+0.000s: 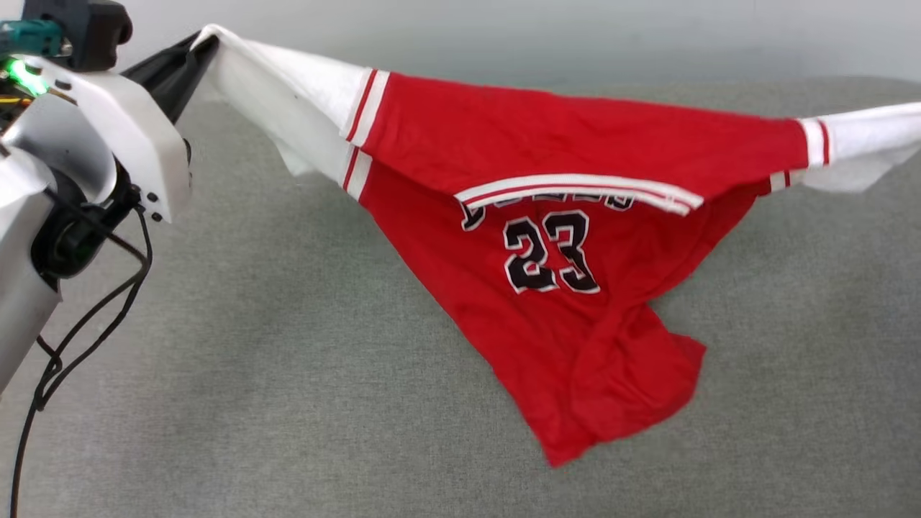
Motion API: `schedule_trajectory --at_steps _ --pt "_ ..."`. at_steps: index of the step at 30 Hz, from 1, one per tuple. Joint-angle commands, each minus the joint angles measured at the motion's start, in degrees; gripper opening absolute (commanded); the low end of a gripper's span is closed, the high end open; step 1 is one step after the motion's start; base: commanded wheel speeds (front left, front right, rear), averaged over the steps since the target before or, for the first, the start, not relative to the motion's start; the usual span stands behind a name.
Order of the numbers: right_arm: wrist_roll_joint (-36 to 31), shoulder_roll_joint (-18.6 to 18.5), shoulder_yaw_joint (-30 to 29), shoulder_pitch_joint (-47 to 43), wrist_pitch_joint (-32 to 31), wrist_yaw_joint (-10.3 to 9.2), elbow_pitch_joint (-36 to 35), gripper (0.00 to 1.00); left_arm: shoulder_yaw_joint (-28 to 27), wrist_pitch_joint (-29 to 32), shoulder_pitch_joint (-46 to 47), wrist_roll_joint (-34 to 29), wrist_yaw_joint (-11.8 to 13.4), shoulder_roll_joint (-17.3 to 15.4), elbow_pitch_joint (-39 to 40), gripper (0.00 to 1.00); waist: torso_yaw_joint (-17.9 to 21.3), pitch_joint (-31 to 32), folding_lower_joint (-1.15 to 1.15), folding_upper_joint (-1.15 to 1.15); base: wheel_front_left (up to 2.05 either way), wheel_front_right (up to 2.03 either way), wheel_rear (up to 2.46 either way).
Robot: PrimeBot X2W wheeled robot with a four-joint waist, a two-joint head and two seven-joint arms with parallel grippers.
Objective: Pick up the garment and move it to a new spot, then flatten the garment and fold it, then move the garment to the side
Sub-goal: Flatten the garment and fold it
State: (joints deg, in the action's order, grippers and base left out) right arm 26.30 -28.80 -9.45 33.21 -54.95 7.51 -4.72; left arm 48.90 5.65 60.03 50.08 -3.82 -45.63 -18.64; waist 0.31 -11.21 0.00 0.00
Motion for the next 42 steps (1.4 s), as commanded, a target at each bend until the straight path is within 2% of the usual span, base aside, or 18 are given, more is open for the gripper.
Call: schedule_trajectory --at_steps 1,7,16,21,26,31,37,42 --pt "0.47 -0.36 -0.31 0.73 0.36 -0.03 -0.33 0.00 -0.49 -0.57 -0.78 -0.02 0.57 -0.26 0.74 0.00 -0.35 1.22 0.00 0.00 0.00 0.00 0.00" --pt "2.89 -1.49 -0.94 2.25 2.16 -0.03 -2.62 0.00 -3.17 -4.81 -3.05 -0.55 4.61 -3.95 8.53 0.00 -0.59 3.74 0.00 0.00 0.00 0.00 0.00" --pt "5.10 -3.83 -1.03 7.64 4.16 -0.03 -4.31 0.00 -8.47 -7.06 -4.04 -0.35 11.65 -10.46 20.73 0.00 -0.47 5.39 0.00 0.00 0.00 0.00 0.00" --pt "5.29 -4.76 0.25 12.58 6.21 -0.03 -2.74 0.00 -11.58 -6.87 -2.07 0.24 14.24 -12.81 24.97 0.00 -0.28 4.13 0.00 0.00 0.00 0.00 0.00" --pt "5.14 -5.34 2.28 18.53 8.36 -0.04 -0.07 0.00 -13.41 -5.64 1.76 0.27 14.18 -13.60 24.83 0.00 0.11 0.81 0.00 0.00 0.00 0.00 0.00" --pt "3.92 -5.27 5.10 26.69 11.52 -0.04 4.35 0.00 -14.02 -3.65 7.60 -0.42 12.87 -11.98 21.46 0.00 0.48 -4.44 0.00 0.00 0.00 0.00 0.00" --pt "1.18 -3.11 7.58 38.96 15.78 -0.03 11.45 0.00 -14.73 -0.55 17.44 -1.47 10.61 -9.62 14.94 0.00 1.23 -12.00 0.00 0.00 0.00 0.00 0.00" --pt "-3.55 -0.31 9.87 50.09 19.55 -0.04 18.87 0.00 -15.08 0.56 27.88 -4.17 8.24 -7.21 7.71 0.00 2.21 -18.10 0.00 0.00 0.00 0.00 0.00"
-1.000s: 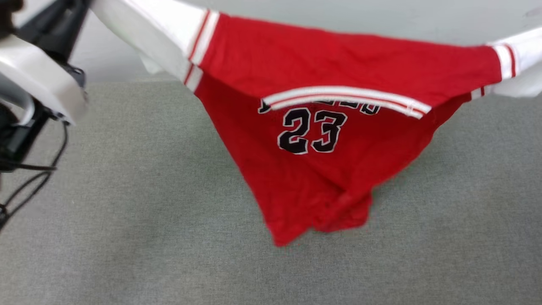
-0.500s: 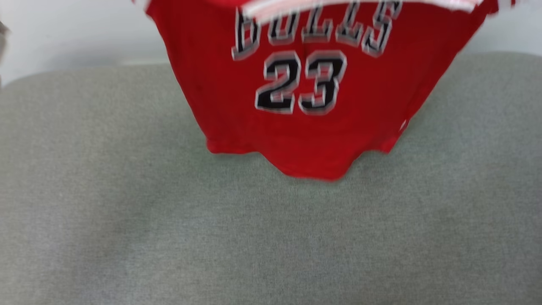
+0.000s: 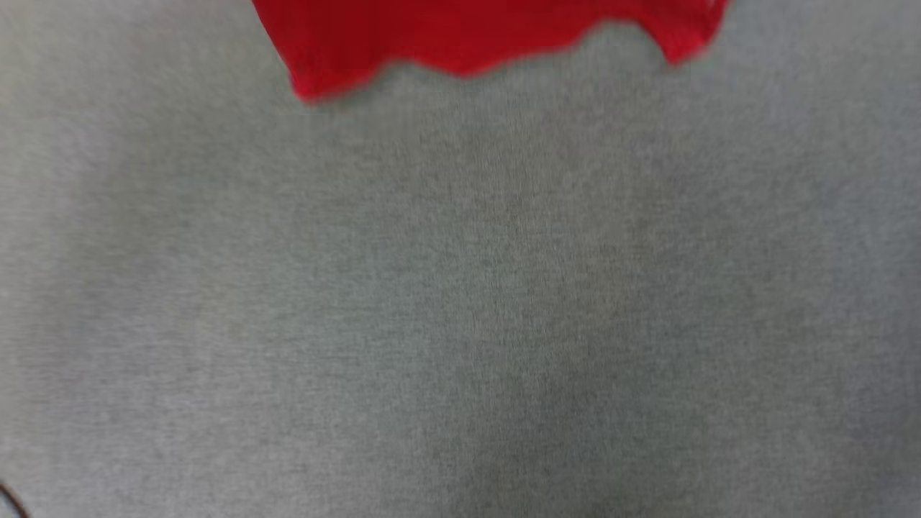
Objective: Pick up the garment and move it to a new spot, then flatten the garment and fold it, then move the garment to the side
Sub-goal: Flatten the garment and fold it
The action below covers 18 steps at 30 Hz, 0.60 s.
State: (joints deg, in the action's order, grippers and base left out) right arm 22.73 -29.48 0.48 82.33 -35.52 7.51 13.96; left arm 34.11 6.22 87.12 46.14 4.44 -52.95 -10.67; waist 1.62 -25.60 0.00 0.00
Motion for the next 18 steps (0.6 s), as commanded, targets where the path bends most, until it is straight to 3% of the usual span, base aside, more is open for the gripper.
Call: schedule_trajectory --at_steps 1,11,18 --pt "-0.97 1.00 0.20 3.07 1.19 -0.04 1.92 0.00 -0.32 -0.55 2.73 -0.80 -0.46 0.99 -2.16 0.00 0.96 -4.55 0.00 0.00 0.00 0.00 0.00" --pt "-9.22 6.72 1.04 18.17 13.06 -0.04 17.41 0.00 -0.07 -6.49 18.31 -4.36 -4.97 8.83 -19.72 0.00 0.86 -10.76 0.00 0.00 0.00 0.00 0.00" --pt "-10.91 9.71 1.06 17.21 18.41 -0.04 24.03 0.00 1.82 -10.45 16.64 -4.70 -7.48 12.13 -26.02 0.00 0.38 -12.08 0.00 0.00 0.00 0.00 0.00"
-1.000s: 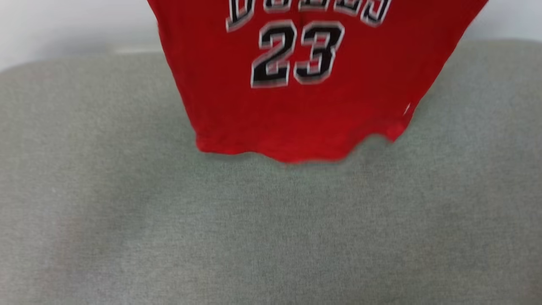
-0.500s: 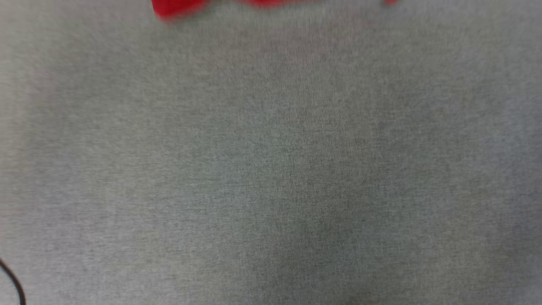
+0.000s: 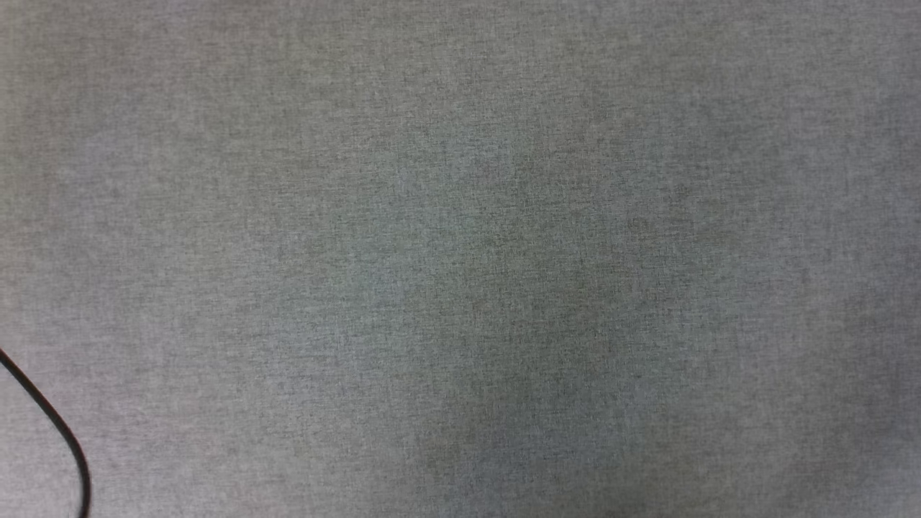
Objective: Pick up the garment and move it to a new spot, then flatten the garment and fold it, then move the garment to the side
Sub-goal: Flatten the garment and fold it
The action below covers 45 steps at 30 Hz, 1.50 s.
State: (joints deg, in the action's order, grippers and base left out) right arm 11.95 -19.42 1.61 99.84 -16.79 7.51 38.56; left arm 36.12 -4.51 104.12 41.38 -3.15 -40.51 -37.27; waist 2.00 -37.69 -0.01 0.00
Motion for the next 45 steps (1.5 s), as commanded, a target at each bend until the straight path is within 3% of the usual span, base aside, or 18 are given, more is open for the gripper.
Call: schedule_trajectory --at_steps 1,5,11,19,27,34,40,45 --pt "-0.12 0.07 -0.43 -1.41 0.69 -0.04 0.40 0.00 0.12 -0.54 -1.57 0.14 -0.17 0.25 -0.37 0.00 -0.08 0.10 0.01 0.00 0.00 0.00 0.00" --pt "0.63 2.62 -1.95 -6.92 3.84 -0.03 3.90 0.00 1.30 -3.29 -7.94 1.80 -1.05 2.71 -4.10 0.00 -0.47 1.64 0.01 0.00 0.00 0.00 0.00" --pt "2.40 3.23 -0.50 -19.69 4.77 -0.04 6.96 0.00 3.97 -8.00 -22.17 3.45 -2.27 5.71 -7.83 0.00 -1.08 7.17 0.01 0.00 0.00 0.00 0.00" --pt "7.13 0.17 2.86 -35.24 1.82 -0.04 5.10 0.00 7.22 -9.67 -36.92 3.67 -2.69 6.63 -7.38 0.00 -1.89 14.67 0.01 0.00 0.00 0.00 0.00" --pt "13.11 -4.24 4.92 -52.39 -5.24 -0.05 -0.50 0.00 12.33 -8.97 -51.92 1.70 -1.78 2.24 -5.66 0.00 -2.20 23.02 0.01 0.00 0.00 0.00 0.00" --pt "16.81 -6.62 2.71 -65.40 -11.70 -0.08 -7.61 0.00 14.41 -8.60 -63.81 3.37 -0.84 -1.55 -1.51 0.00 -2.23 28.65 0.01 0.00 0.00 0.00 0.00" --pt "18.72 -7.66 -2.15 -75.72 -17.03 -0.08 -14.83 0.00 14.94 -8.08 -72.70 5.46 2.00 -4.69 5.07 0.00 -2.50 31.90 0.01 0.00 0.00 0.00 0.00" --pt "19.65 -6.34 -6.57 -84.36 -22.10 -0.08 -22.19 0.00 15.42 -7.22 -80.26 7.65 5.08 -7.79 12.28 0.00 -2.61 33.89 0.01 0.00 0.00 0.00 0.00"
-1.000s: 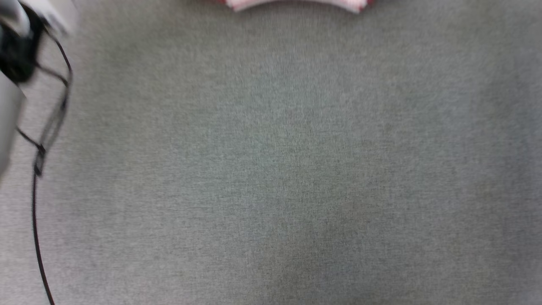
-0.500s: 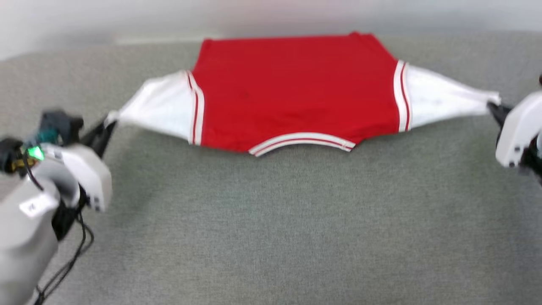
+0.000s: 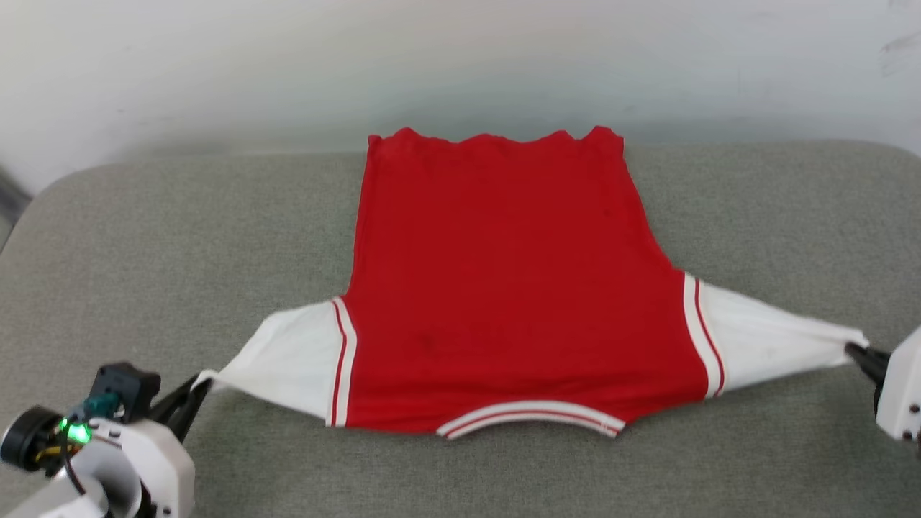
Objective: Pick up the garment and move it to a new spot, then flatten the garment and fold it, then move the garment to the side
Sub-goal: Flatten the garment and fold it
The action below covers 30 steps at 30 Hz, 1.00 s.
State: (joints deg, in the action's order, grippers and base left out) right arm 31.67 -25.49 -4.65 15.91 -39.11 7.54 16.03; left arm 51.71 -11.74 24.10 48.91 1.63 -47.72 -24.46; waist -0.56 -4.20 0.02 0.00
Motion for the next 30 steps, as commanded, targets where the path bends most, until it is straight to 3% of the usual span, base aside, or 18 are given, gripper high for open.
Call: schedule_trajectory --at_steps 1,9,14,20,28,29,30 --pt "0.03 -0.06 -1.02 -2.24 -1.13 -0.10 -1.39 0.00 -0.05 0.29 -1.85 0.66 1.04 -1.31 1.03 0.00 -0.05 0.84 -0.02 0.00 0.00 0.00 0.00" --pt "-0.51 2.53 -9.13 -14.46 -11.42 -0.10 -12.99 0.00 0.69 2.13 -12.50 4.12 6.36 -7.64 13.25 0.00 -0.37 2.32 -0.02 0.00 0.00 0.00 0.00" --pt "-1.76 4.78 -11.83 -20.49 -15.64 -0.10 -18.25 0.00 1.56 2.67 -16.30 5.28 7.92 -9.45 18.22 0.00 -0.63 1.84 -0.02 0.00 0.00 0.00 0.00" --pt "-3.42 5.61 -12.30 -23.74 -17.49 -0.09 -20.82 0.00 3.14 3.73 -17.32 5.03 7.85 -7.72 20.15 0.00 -0.55 0.86 -0.02 0.00 0.00 0.00 0.00" --pt "-2.98 5.27 -12.34 -21.25 -18.69 -0.08 -22.31 0.00 2.68 2.81 -14.47 4.48 7.40 -5.31 20.47 0.00 -0.62 -0.58 -0.02 0.00 0.00 0.00 0.00" --pt "-3.07 4.88 -11.97 -21.29 -18.88 -0.08 -22.62 0.16 2.93 3.01 -14.04 3.68 7.57 -5.42 20.84 0.00 -0.69 -0.92 -0.02 0.00 0.00 0.00 0.00" --pt "-2.90 4.39 -11.46 -21.00 -18.42 -0.08 -23.32 0.81 3.14 3.41 -13.73 3.08 7.97 -5.48 21.33 0.00 -0.84 -1.33 -0.02 0.00 0.00 0.00 0.00"
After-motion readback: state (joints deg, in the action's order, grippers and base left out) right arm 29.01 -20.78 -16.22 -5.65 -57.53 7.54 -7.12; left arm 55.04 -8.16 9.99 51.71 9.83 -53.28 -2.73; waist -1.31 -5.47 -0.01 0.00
